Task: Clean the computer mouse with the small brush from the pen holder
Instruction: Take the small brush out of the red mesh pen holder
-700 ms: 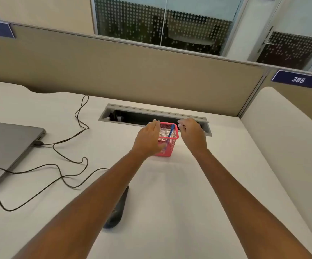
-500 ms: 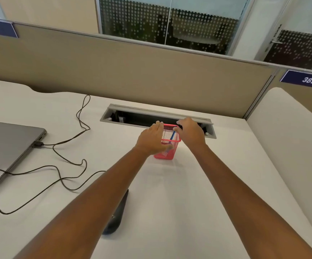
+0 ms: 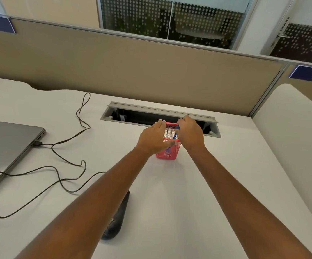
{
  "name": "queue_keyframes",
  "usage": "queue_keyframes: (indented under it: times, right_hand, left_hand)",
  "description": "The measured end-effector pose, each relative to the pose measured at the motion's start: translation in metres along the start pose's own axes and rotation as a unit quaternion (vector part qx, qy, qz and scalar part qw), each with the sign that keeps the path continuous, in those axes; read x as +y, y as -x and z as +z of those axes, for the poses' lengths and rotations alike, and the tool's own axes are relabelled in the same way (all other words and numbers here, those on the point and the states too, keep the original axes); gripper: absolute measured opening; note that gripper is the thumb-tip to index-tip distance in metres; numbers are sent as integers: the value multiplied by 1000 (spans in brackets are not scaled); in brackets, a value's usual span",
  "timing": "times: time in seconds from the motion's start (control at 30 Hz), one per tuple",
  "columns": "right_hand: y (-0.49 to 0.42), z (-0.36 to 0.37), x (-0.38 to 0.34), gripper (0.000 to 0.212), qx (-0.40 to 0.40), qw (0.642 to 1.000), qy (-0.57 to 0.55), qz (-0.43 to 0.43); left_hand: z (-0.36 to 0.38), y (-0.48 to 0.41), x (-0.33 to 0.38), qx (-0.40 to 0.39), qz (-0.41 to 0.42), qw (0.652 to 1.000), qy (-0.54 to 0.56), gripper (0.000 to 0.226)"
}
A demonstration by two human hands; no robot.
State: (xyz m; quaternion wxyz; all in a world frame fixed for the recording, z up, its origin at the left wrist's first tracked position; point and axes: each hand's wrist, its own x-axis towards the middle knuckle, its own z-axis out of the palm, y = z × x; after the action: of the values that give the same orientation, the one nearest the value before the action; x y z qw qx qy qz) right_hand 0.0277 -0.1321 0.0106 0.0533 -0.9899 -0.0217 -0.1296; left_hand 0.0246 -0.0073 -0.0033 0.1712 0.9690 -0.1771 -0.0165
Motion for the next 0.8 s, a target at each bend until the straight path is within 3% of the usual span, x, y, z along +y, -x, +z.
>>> queue_keyframes:
  times: [0.23, 0.67, 0.8]
  right_hand:
    - [-2, -3, -2, 23, -11, 997, 47, -67]
    - [-8, -12, -14, 17, -78, 978, 174, -80]
    - [-7, -15, -14, 18, -67, 976, 184, -96]
  left_hand:
    - [5, -1, -5, 8, 10, 1000, -4, 83]
    - [7, 1, -11, 9, 21, 1000, 4, 74]
    - [4, 3, -11, 3, 28, 1000, 0, 74]
